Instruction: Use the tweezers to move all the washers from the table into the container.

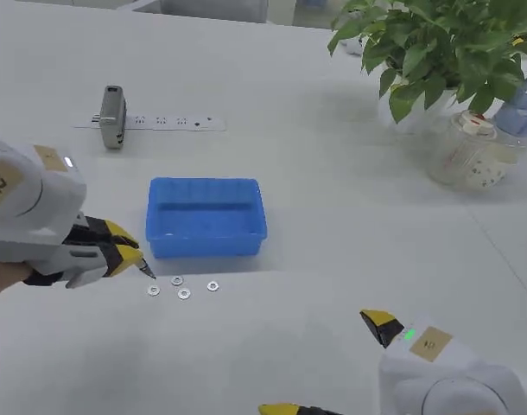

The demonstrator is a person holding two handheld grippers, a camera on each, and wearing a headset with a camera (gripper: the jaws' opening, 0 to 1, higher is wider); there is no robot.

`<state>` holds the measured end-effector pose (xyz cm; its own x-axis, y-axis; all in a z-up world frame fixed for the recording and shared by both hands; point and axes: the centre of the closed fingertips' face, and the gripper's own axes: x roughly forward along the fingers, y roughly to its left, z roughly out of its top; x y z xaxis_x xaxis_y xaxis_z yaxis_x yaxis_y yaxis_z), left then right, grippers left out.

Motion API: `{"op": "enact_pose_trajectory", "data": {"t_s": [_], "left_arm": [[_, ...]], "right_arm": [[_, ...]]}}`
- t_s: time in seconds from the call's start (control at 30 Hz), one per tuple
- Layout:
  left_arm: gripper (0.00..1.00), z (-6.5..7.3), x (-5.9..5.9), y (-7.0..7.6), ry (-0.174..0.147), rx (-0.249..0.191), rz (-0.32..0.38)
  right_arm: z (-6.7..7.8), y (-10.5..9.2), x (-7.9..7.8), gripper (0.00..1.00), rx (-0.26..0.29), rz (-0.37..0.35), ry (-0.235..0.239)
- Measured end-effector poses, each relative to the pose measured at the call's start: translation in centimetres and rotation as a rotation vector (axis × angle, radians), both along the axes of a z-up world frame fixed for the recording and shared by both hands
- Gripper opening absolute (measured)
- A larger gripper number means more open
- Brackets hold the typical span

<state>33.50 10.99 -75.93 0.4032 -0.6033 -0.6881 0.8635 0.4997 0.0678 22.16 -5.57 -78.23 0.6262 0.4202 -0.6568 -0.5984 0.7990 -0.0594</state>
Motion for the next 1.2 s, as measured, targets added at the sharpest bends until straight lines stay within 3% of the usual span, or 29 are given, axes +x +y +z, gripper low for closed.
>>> {"op": "enact_pose_trajectory", "data": {"t_s": [0.43, 0.83, 1.2], "left_arm": [[0.02, -2.2, -0.3, -0.3, 0.041, 0.033, -0.012], [0.02, -2.9, -0.3, 0.0, 0.045, 0.058, -0.017], [0.02, -2.8, -0.2, -0.6, 0.026, 0.095, -0.060]], "right_arm": [[-0.4, -0.2, -0.1, 0.88, -0.030, 0.003, 0.007], [-0.5, -0.2, -0.2, 0.87, -0.041, 0.008, 0.012], [-0.6, -0.2, -0.2, 0.85, -0.045, 0.009, 0.011]]}}
